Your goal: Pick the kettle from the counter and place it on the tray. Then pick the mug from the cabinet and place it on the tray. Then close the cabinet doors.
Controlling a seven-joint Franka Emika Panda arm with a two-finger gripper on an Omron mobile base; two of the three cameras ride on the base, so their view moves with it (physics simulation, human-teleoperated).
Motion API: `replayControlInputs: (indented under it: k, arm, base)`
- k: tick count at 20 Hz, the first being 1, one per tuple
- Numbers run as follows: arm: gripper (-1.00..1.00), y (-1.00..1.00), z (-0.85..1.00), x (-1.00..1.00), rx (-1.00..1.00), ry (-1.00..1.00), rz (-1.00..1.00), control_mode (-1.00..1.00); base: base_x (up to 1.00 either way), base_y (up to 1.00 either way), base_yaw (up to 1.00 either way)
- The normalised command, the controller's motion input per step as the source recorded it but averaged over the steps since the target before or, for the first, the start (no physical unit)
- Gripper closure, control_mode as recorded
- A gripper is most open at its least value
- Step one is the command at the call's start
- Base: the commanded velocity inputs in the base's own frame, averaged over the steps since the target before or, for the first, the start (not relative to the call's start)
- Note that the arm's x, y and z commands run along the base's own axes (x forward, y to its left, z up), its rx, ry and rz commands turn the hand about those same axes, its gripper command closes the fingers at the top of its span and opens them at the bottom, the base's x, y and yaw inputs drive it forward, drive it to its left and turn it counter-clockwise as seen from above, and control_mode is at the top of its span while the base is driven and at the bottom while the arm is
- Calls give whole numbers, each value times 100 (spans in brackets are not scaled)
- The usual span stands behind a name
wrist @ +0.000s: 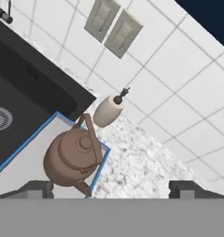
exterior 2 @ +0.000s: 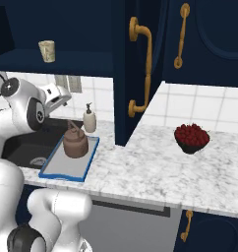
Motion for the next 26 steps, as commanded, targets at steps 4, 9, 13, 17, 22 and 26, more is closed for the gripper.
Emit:
replayControlInputs:
  k: [4,9,13,17,22,26]
  arm:
    - [-100,-14,40,-62,34,-9,-15,-100]
    - [-100,8,90,-33,41,-22,-26,-100]
    - [-100,18,100,0,35,-6,-13,-100]
    - [-100,17,59,8,32,0,6,-100]
    - [-100,3,4,7,10,8,8,-100]
    - [-100,12,0,15,0,0,0,-100]
  base:
    - [0,0,0]
    - [0,0,0]
    - [0,0,0]
    - [0,0,0]
    - [0,0,0]
    - [0,0,0]
